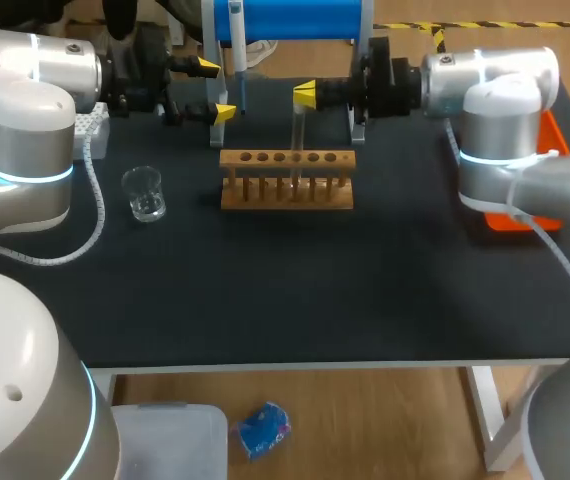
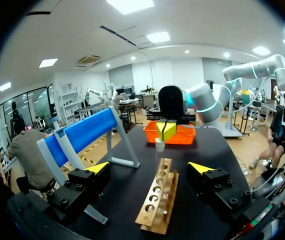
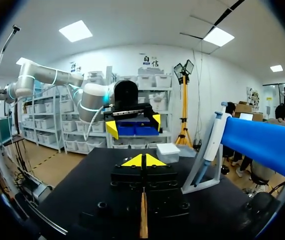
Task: Invert the test tube, pick up the pipette, mount the tip to pipette, aspirate from beaker and dispense into the tube, eject the tip, return the pipette, and cap with the stopper.
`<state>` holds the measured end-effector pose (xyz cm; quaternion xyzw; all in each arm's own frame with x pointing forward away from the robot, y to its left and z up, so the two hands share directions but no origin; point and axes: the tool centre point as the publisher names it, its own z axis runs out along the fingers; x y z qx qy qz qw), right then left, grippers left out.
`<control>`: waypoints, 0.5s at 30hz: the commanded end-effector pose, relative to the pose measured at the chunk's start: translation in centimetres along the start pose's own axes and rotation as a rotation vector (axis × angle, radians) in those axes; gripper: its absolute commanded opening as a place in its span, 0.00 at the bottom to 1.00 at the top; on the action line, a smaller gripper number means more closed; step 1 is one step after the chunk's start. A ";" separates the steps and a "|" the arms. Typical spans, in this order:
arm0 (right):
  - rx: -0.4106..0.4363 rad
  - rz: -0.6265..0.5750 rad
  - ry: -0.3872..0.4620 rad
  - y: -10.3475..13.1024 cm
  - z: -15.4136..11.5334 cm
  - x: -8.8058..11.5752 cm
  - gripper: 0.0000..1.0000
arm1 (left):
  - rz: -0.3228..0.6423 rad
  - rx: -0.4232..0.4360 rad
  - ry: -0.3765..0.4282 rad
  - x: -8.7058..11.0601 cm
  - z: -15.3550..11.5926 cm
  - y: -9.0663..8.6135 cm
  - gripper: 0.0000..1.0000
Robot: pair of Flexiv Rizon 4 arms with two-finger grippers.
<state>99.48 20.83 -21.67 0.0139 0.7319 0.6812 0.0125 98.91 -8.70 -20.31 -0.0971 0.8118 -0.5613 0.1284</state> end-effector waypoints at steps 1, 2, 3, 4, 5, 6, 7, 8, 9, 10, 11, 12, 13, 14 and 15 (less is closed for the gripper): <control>-0.013 -0.010 0.000 0.8 -0.2 -0.1 0.00 | 0.000 -0.001 0.002 0.0 0.0 0.0 1.00; -0.014 -0.015 0.000 0.9 -0.2 -0.2 0.00 | 0.000 -0.001 0.002 0.0 0.0 0.0 1.00; -0.014 -0.018 -0.001 1.0 -0.2 -0.3 0.00 | 0.000 -0.001 0.002 0.0 0.0 0.0 1.00; -0.015 -0.019 -0.001 1.1 -0.2 -0.4 0.00 | 0.000 -0.001 0.002 0.0 0.0 0.0 1.00; -0.015 -0.021 -0.001 1.2 -0.2 -0.4 0.00 | 0.000 -0.001 0.002 0.0 0.0 0.0 1.00; -0.014 -0.022 -0.001 1.1 -0.1 -0.5 0.00 | 0.000 -0.001 0.002 0.0 0.0 0.0 1.00; -0.009 -0.023 -0.001 1.0 -0.1 -0.6 0.00 | 0.000 -0.001 0.002 0.0 0.0 0.0 1.00; -0.005 -0.022 -0.001 0.8 0.0 -0.7 0.00 | 0.000 -0.001 0.002 0.0 0.0 0.0 1.00; -0.002 -0.019 -0.002 0.7 0.0 -0.8 0.00 | 0.000 -0.001 0.002 0.0 0.0 0.0 1.00; 0.002 -0.016 -0.002 0.4 0.0 -0.9 0.00 | 0.000 -0.001 0.002 0.0 0.0 0.0 1.00; 0.007 -0.013 -0.002 0.2 0.1 -1.0 0.00 | 0.000 -0.001 0.002 0.0 0.0 0.0 1.00; 0.010 -0.008 -0.003 0.0 0.2 -1.0 0.00 | 0.000 -0.001 0.002 0.0 0.0 0.0 1.00; 0.014 -0.004 -0.003 -0.3 0.2 -1.1 0.00 | 0.000 -0.001 0.002 0.0 0.0 0.0 1.00; 0.019 0.001 -0.003 -0.6 0.3 -1.1 0.00 | 0.000 -0.001 0.002 0.0 0.0 0.0 1.00; 0.023 0.006 -0.002 -0.9 0.3 -1.1 0.00 | 0.000 -0.001 0.002 0.0 0.0 0.0 1.00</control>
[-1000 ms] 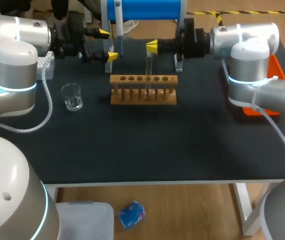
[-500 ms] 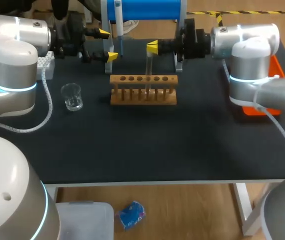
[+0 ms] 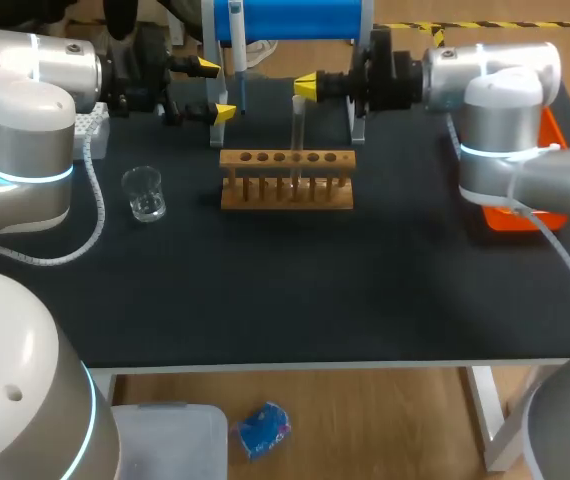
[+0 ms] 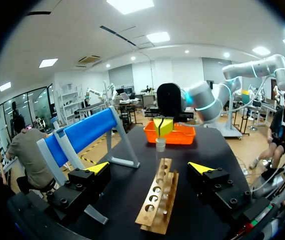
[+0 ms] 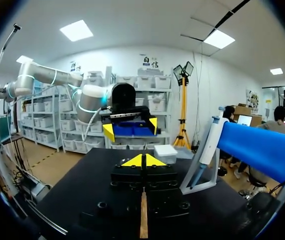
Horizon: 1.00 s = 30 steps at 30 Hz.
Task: Invert the test tube, pick up the pipette, mount the tip to pipette, aspirate from beaker and dispense into the tube, eject the tip, return the pipette, and cap with the stopper.
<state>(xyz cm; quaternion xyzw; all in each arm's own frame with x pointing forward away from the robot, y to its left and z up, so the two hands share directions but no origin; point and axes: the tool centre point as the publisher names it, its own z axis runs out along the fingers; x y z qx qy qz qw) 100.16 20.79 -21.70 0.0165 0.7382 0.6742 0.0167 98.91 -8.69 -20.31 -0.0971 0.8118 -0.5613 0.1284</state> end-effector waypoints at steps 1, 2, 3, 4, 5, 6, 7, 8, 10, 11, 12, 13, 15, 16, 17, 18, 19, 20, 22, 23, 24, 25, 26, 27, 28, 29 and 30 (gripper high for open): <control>0.009 0.016 0.010 -1.2 0.3 -0.3 0.00 | 0.000 -0.001 0.002 0.0 0.0 0.0 1.00; 0.015 0.020 0.009 -1.5 0.4 -0.3 0.00 | 0.000 -0.001 0.002 0.0 0.0 0.0 1.00; 0.019 0.024 0.009 -1.8 0.4 -0.3 0.00 | 0.000 -0.001 0.002 0.0 0.0 0.0 1.00; 0.023 0.030 0.010 -2.2 0.4 -0.3 0.00 | 0.000 -0.001 0.002 0.0 0.0 0.0 1.00; 0.028 0.035 0.010 -2.5 0.4 -0.2 0.00 | 0.000 -0.001 0.002 0.0 0.0 0.0 1.00; 0.031 0.037 0.009 -2.7 0.4 -0.2 0.00 | 0.000 -0.001 0.002 0.0 0.0 0.0 1.00; 0.032 0.043 0.009 -3.0 0.4 -0.2 0.00 | 0.000 -0.001 0.002 0.0 0.0 0.0 1.00; 0.035 0.047 0.008 -3.2 0.4 -0.2 0.00 | 0.000 -0.001 0.002 0.0 0.0 0.0 1.00; 0.040 0.051 0.006 -3.6 0.4 -0.2 0.00 | 0.000 -0.001 0.002 0.0 0.0 0.0 1.00; 0.046 0.053 0.003 -3.7 0.4 -0.1 0.00 | 0.000 -0.001 0.002 0.0 0.0 0.0 1.00; 0.047 0.053 0.002 -3.9 0.3 -0.1 0.00 | 0.000 -0.001 0.002 0.0 0.0 0.0 1.00; 0.049 0.054 0.002 -4.0 0.3 -0.1 0.00 | 0.000 -0.001 0.002 0.0 0.0 0.0 1.00; 0.054 0.057 0.002 -4.3 0.3 0.0 0.00 | 0.000 -0.001 0.002 0.0 0.0 0.0 1.00; 0.058 0.058 0.003 -4.5 0.3 0.1 0.00 | 0.000 -0.001 0.002 0.0 0.0 0.0 1.00; 0.061 0.058 0.003 -4.6 0.3 0.1 0.00 | 0.000 -0.001 0.002 0.0 0.0 0.0 1.00; 0.064 0.058 0.004 -4.7 0.3 0.2 0.00 | 0.000 -0.001 0.002 0.0 0.0 0.0 1.00; 0.066 0.059 0.004 -4.8 0.2 0.2 0.00 | 0.000 -0.001 0.002 0.0 0.0 0.0 1.00; 0.066 0.060 0.004 -4.8 0.2 0.2 0.00 | 0.000 -0.001 0.002 0.0 0.0 0.0 1.00; 0.057 0.055 0.000 -4.3 0.0 0.2 0.00 | 0.000 -0.001 0.002 0.0 0.0 0.0 1.00; 0.048 0.048 -0.001 -3.8 0.0 0.2 0.00 | 0.000 -0.001 0.002 0.0 0.0 0.0 1.00; 0.038 0.039 -0.001 -3.2 -0.1 0.2 0.00 | 0.000 -0.001 0.002 0.0 0.0 0.0 1.00; 0.024 0.031 -0.001 -2.4 -0.2 0.2 0.00 | 0.000 -0.001 0.002 0.0 0.0 0.0 1.00; 0.014 0.020 0.000 -1.6 -0.4 0.2 0.00 | 0.000 -0.001 0.002 0.0 0.0 0.0 1.00; 0.006 0.012 0.002 -0.7 -0.5 0.2 0.00 | 0.000 -0.001 0.002 0.0 0.0 0.0 1.00; -0.004 -0.003 0.007 0.3 -0.7 0.3 0.00 | 0.000 -0.001 0.002 0.0 0.0 0.0 1.00; -0.001 -0.018 0.012 1.2 -0.9 0.4 0.00 | 0.000 -0.001 0.002 0.0 0.0 0.0 1.00; 0.003 -0.032 0.011 2.0 -1.1 0.5 0.00 | 0.000 -0.001 0.002 0.0 0.0 0.0 1.00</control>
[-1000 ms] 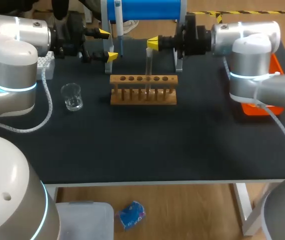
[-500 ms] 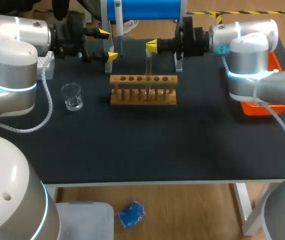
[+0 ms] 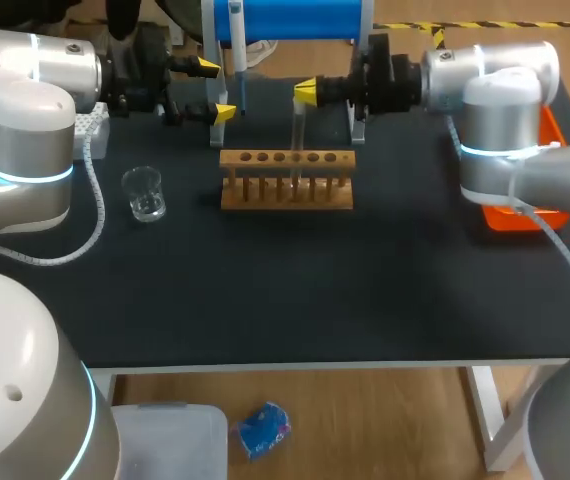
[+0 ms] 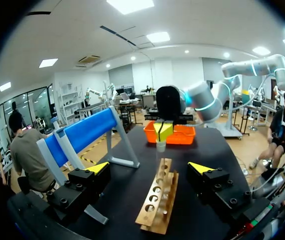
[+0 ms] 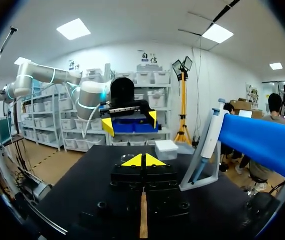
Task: Invert the test tube, pick up the pipette, mount the tip to pipette, aspirate from beaker and dispense into the tube, eject the tip, return the pipette, and cap with the stopper.
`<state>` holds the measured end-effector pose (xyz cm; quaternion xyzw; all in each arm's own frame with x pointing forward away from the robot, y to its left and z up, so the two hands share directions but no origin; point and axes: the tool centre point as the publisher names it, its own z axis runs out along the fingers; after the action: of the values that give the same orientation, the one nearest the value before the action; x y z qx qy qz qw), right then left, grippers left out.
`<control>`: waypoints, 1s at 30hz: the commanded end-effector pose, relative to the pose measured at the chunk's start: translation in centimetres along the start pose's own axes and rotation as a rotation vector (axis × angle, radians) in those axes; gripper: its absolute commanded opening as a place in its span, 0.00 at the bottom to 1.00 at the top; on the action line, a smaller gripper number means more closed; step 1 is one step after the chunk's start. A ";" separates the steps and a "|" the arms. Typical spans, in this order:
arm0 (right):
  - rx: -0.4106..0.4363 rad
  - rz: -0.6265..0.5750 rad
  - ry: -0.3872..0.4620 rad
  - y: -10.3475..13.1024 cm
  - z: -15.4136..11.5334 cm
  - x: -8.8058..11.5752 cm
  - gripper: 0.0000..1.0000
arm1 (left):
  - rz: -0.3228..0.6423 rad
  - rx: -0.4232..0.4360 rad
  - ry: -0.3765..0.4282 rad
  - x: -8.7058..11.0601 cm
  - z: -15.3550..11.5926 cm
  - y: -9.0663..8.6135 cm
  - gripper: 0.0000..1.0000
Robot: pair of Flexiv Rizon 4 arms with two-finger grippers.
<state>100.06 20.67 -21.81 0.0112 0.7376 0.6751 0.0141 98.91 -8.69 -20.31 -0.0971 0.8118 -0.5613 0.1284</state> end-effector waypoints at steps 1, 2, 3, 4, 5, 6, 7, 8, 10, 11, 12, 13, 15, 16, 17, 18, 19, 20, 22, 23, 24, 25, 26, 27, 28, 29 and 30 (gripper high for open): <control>0.007 -0.038 0.002 3.0 -1.3 0.6 0.00 | 0.000 -0.001 0.002 0.0 0.0 0.0 1.00; 0.016 -0.050 0.000 3.8 -1.7 0.7 0.28 | 0.000 -0.001 0.002 0.0 0.0 0.0 1.00; 0.023 -0.060 -0.002 4.4 -2.0 0.9 0.44 | 0.000 -0.001 0.002 0.0 0.0 0.0 1.00; 0.035 -0.068 -0.008 5.0 -2.4 1.0 1.00 | 0.000 -0.001 0.002 0.0 0.0 0.0 1.00; 0.054 -0.075 -0.016 5.5 -2.8 1.2 1.00 | 0.000 -0.001 0.002 0.0 0.0 0.0 1.00; 0.080 -0.084 -0.026 5.8 -3.1 1.4 1.00 | 0.000 -0.001 0.002 0.0 0.0 0.0 1.00; 0.096 -0.090 -0.028 6.1 -3.6 1.6 1.00 | 0.000 -0.001 0.002 0.0 0.0 0.0 1.00; 0.130 -0.095 -0.041 6.3 -3.9 1.8 1.00 | 0.000 -0.001 0.002 0.0 0.0 0.0 1.00; 0.165 -0.105 -0.047 6.5 -4.7 2.2 1.00 | 0.000 -0.001 0.002 0.0 0.0 0.0 1.00; 0.191 -0.113 -0.059 6.5 -5.1 2.4 1.00 | 0.000 -0.001 0.002 0.0 0.0 0.0 1.00; 0.209 -0.118 -0.072 6.4 -5.5 2.6 1.00 | 0.000 -0.001 0.002 0.0 0.0 0.0 1.00; 0.220 -0.119 -0.074 6.3 -6.0 2.7 1.00 | 0.000 -0.001 0.002 0.0 0.0 0.0 1.00; 0.244 -0.121 -0.092 6.0 -6.9 3.0 1.00 | 0.000 -0.001 0.002 0.0 0.0 0.0 1.00; 0.250 -0.119 -0.095 5.8 -7.4 3.2 1.00 | 0.000 -0.001 0.002 0.0 0.0 0.0 1.00; 0.258 -0.115 -0.102 5.5 -8.0 3.3 1.00 | 0.000 -0.001 0.002 0.0 0.0 0.0 1.00; 0.268 -0.107 -0.115 5.2 -8.5 3.4 1.00 | 0.000 -0.001 0.002 0.0 0.0 0.0 1.00; 0.268 -0.099 -0.119 4.8 -9.1 3.6 1.00 | 0.000 -0.001 0.002 0.0 0.0 0.0 1.00; 0.283 -0.099 -0.127 4.4 -9.6 3.7 1.00 | 0.000 -0.001 0.002 0.0 0.0 0.0 1.00; 0.295 -0.088 -0.133 3.8 -10.4 4.1 1.00 | 0.000 -0.001 0.002 0.0 0.0 0.0 1.00; 0.313 -0.093 -0.150 3.5 -10.7 4.3 1.00 | 0.000 -0.001 0.002 0.0 0.0 0.0 1.00; 0.324 -0.091 -0.172 3.2 -11.1 4.3 1.00 | 0.000 -0.001 0.002 0.0 0.0 0.0 1.00; 0.324 -0.091 -0.172 3.2 -11.1 4.3 1.00 | 0.000 -0.001 0.002 0.0 0.0 0.0 1.00; 0.324 -0.091 -0.172 3.2 -11.1 4.3 1.00 | 0.000 -0.001 0.002 0.0 0.0 0.0 1.00; 0.324 -0.091 -0.172 3.2 -11.1 4.3 1.00 | 0.000 -0.001 0.002 0.0 0.0 0.0 1.00; 0.324 -0.091 -0.172 3.2 -11.1 4.3 1.00 | 0.000 -0.001 0.002 0.0 0.0 0.0 1.00; 0.324 -0.091 -0.172 3.2 -11.1 4.3 1.00 | 0.000 -0.001 0.002 0.0 0.0 0.0 1.00; 0.324 -0.091 -0.172 3.2 -11.1 4.3 1.00 | 0.000 -0.001 0.002 0.0 0.0 0.0 1.00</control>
<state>95.75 10.18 -17.79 0.0346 0.8329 0.5430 0.1012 98.92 -8.69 -20.31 -0.0972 0.8118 -0.5613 0.1285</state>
